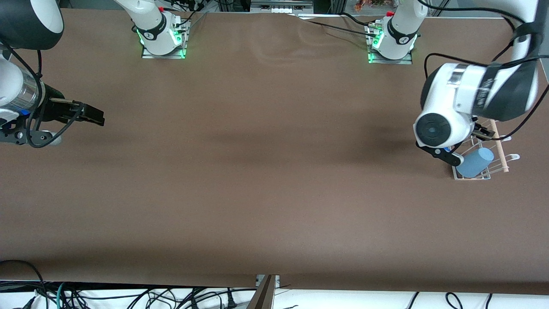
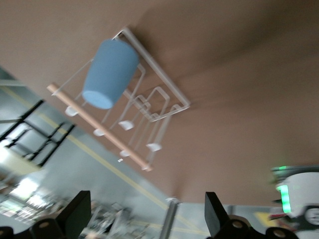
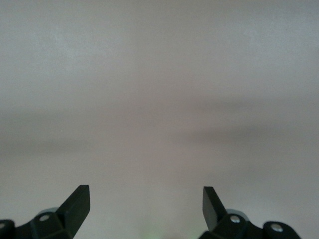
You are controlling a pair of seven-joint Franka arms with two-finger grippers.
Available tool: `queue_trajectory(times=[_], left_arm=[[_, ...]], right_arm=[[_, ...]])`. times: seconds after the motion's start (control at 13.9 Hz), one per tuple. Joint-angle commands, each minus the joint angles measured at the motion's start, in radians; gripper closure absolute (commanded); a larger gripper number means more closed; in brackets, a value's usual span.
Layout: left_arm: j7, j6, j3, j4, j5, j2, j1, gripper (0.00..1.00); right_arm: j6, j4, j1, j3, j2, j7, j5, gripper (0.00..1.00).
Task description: Transfer cup to left arm and place on rack
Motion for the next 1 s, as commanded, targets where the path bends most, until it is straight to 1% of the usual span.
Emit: queue_trajectory(times=[0.0, 0.07, 0.14, 0.29, 0.36, 0.5, 0.65, 0.79, 0.93], left_arm=[[-0.077, -0.017, 0.009, 0.115, -0.232, -0.011, 0.023, 0.00], [-0.099, 0.006, 0.023, 0.115, -0.294, -0.037, 0.023, 0.00], [-0.102, 0.090, 0.060, 0.103, -0.339, -0.087, 0.020, 0.00], [-0.102, 0.275, 0.143, 0.025, -0.469, -0.201, 0.011, 0.00], [-0.102, 0.331, 0.173, -0.015, -0.515, -0.248, 0.006, 0.00], [-0.114, 0.356, 0.251, -0.076, -0.537, -0.328, -0.073, 0.00], [-0.163, 0.368, 0.264, -0.110, -0.577, -0.353, -0.075, 0.00], [-0.162, 0.406, 0.261, -0.128, -0.572, -0.359, -0.066, 0.00], [-0.163, 0.416, 0.260, -0.141, -0.572, -0.368, -0.055, 0.00]], right_arm=[[0.005, -0.019, -0.015, 0.009, -0.023, -0.016, 0.006, 0.00], [0.005, -0.019, -0.015, 0.010, -0.023, -0.016, 0.006, 0.00], [0.005, -0.021, -0.015, 0.010, -0.023, -0.016, 0.007, 0.00], [0.007, -0.019, -0.015, 0.010, -0.023, -0.016, 0.007, 0.00], [0.007, -0.021, -0.015, 0.010, -0.023, -0.016, 0.006, 0.00], [0.008, -0.019, -0.015, 0.010, -0.023, -0.016, 0.006, 0.00], [0.008, -0.019, -0.015, 0.009, -0.023, -0.016, 0.006, 0.00], [0.008, -0.019, -0.015, 0.009, -0.023, -0.016, 0.006, 0.00], [0.008, -0.019, -0.015, 0.009, -0.023, -0.016, 0.006, 0.00]])
